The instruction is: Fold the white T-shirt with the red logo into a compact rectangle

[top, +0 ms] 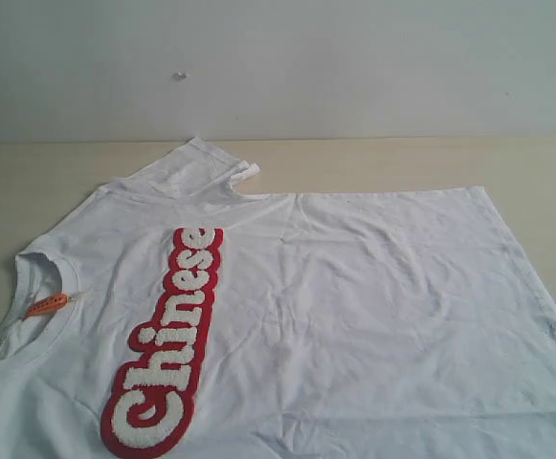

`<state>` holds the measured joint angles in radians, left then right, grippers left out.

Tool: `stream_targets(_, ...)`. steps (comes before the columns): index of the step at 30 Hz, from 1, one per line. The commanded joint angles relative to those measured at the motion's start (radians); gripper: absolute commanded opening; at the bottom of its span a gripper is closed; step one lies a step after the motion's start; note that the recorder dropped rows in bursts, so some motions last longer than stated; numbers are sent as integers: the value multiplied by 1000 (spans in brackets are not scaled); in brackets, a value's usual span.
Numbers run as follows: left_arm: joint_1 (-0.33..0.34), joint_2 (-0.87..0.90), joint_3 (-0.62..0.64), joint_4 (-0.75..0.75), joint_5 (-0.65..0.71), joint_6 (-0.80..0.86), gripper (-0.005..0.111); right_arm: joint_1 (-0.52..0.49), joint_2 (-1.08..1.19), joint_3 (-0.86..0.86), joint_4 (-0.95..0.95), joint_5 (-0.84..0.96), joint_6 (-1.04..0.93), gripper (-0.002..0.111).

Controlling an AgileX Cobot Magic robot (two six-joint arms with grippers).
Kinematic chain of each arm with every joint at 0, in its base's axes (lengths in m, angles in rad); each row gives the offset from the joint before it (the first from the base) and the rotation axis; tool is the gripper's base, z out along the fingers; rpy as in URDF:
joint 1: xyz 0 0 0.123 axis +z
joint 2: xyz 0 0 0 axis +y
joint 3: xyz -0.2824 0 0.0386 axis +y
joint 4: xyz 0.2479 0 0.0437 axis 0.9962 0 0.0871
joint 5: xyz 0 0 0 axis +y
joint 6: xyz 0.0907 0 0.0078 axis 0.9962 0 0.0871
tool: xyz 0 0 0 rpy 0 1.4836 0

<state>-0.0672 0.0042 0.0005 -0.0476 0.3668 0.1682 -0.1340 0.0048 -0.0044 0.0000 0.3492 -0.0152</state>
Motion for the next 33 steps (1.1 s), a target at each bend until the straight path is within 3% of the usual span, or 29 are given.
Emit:
stream_targets(1, -4, -4, -1, -9, -23, 6, 0, 0, -5, 4, 0, -15, -6, 0)
stream_targets(8, -4, -4, -1, 4, -27, 20, 0, 0, -5, 4, -6, -29, -10, 0)
stream_targets(11, -2, -4, -1, 152, -33, 113, 0, 0, -5, 4, -22, -35, -15, 0)
stream_targets(13, -2, -4, -1, 224, -62, 120, 0, 0, -5, 4, -67, -143, -29, 0)
stream_targets(17, -2, -4, -1, 33, -172, 32, 0, 0, -5, 4, 0, -333, 6, 0)
stream_targets(21, -2, -4, -1, -38, -334, 25, 0, 0, -5, 4, 5, -459, 15, 0)
stream_targets(26, -2, -4, -1, -209, -516, -183, 0, 0, -5, 4, 24, -530, 123, 0)
stream_targets(33, -2, -4, -1, -182, -622, -476, 0, 0, -5, 4, 17, -673, 347, 0)
